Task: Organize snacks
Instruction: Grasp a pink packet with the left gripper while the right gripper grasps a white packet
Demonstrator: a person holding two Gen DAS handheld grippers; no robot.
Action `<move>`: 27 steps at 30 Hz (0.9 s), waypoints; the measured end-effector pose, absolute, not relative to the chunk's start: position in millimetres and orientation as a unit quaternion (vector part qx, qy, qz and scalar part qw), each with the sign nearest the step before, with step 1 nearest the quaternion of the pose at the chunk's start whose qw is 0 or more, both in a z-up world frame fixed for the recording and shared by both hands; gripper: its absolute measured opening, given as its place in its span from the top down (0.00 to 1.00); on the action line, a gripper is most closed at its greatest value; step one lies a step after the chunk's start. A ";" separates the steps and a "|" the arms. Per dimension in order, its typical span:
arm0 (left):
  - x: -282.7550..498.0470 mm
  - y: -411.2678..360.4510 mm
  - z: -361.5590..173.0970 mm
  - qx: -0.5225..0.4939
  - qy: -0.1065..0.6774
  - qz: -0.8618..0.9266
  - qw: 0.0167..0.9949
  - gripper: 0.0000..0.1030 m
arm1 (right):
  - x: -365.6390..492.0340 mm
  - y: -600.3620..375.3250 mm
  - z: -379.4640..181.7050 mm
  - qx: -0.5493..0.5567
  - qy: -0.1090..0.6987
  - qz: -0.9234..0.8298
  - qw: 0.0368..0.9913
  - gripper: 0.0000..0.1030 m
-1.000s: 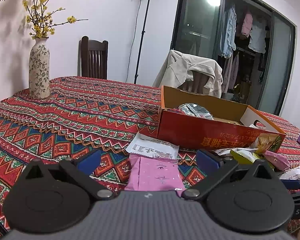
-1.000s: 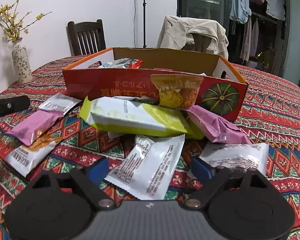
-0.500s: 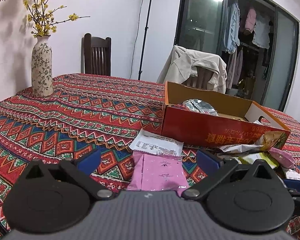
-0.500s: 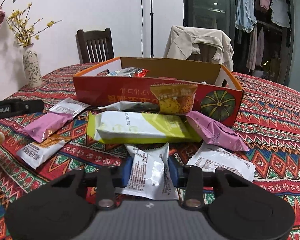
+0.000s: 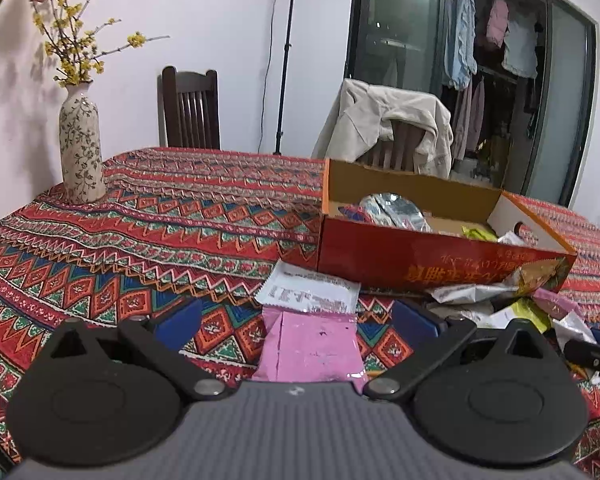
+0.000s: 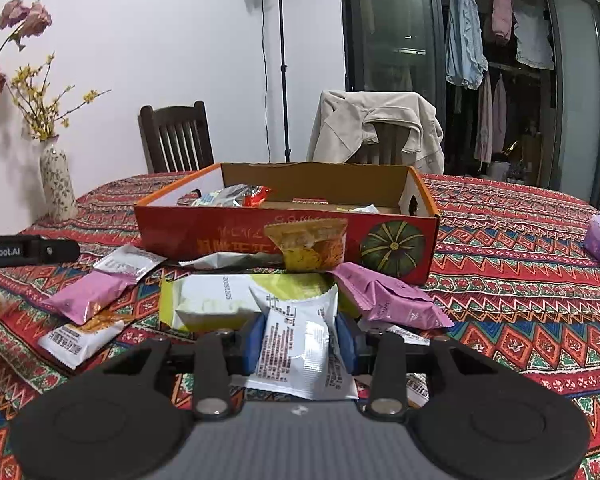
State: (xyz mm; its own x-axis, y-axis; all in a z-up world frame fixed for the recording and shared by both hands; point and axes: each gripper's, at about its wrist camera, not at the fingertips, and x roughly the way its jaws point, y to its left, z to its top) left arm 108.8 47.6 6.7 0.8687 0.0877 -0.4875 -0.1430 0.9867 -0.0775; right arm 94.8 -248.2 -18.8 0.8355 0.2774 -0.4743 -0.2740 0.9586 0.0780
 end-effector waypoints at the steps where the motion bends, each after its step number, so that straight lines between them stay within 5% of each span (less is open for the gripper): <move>1: 110.3 47.2 5.7 -0.055 0.254 0.059 0.964 0.00 | 94.7 -249.0 -18.9 0.005 0.248 0.144 0.958 0.63; 22: 158.6 47.9 -32.0 -0.041 0.355 0.095 0.929 0.01 | 99.3 -249.2 -26.0 0.010 0.253 0.150 0.956 0.63; 25: 158.2 48.6 -32.2 -0.046 0.353 0.091 0.930 0.09 | 100.3 -248.5 -27.3 0.009 0.255 0.152 0.955 0.63; 27: 156.4 48.1 -30.7 -0.046 0.348 0.089 0.932 0.27 | 99.8 -248.5 -27.2 0.009 0.254 0.152 0.955 0.63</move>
State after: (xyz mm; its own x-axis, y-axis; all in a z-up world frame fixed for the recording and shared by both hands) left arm 156.4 48.1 -30.7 0.7425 0.1344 -0.6562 -0.1989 0.9797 -0.0244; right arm 99.8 -248.5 -27.2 0.8244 0.2945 -0.4834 -0.2856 0.9537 0.0940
